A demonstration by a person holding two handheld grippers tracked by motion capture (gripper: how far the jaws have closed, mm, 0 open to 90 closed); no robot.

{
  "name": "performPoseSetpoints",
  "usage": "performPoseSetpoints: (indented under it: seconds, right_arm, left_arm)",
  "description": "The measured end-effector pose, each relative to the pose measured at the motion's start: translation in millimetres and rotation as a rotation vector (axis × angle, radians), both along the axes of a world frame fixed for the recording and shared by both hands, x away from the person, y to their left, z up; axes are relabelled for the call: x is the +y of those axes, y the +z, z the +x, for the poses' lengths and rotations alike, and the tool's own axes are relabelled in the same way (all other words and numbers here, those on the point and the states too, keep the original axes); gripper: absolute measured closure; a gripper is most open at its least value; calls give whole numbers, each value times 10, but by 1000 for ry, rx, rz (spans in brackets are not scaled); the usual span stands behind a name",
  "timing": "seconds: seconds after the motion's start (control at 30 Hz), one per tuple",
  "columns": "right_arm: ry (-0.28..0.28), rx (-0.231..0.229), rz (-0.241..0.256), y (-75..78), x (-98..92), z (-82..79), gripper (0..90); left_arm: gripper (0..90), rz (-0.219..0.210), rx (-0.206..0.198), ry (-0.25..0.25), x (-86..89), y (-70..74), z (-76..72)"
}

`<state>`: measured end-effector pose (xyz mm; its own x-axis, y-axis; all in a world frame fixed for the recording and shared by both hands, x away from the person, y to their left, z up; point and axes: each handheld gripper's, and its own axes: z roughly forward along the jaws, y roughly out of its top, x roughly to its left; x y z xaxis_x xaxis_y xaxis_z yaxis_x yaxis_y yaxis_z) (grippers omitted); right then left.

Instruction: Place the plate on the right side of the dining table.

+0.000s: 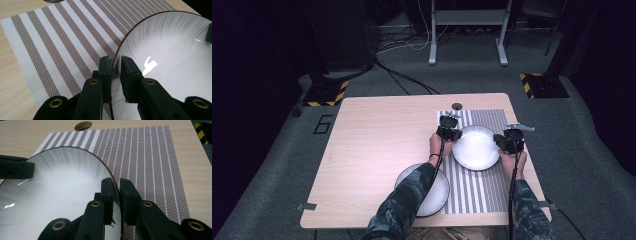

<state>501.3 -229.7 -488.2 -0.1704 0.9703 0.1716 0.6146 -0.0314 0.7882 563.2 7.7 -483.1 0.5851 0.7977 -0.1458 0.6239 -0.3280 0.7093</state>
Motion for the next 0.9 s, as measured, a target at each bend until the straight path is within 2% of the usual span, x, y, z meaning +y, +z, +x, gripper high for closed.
performPoseSetpoints:
  seconds: [0.37,0.9]
  right_arm:
    - [-9,1,-9,-6,21,24,819]
    - [-29,18,-6,-51,31,65,812]
  left_arm:
    - [793,-16,2,33,5,-48,10]
    - [792,13,4,52,-41,-85,26]
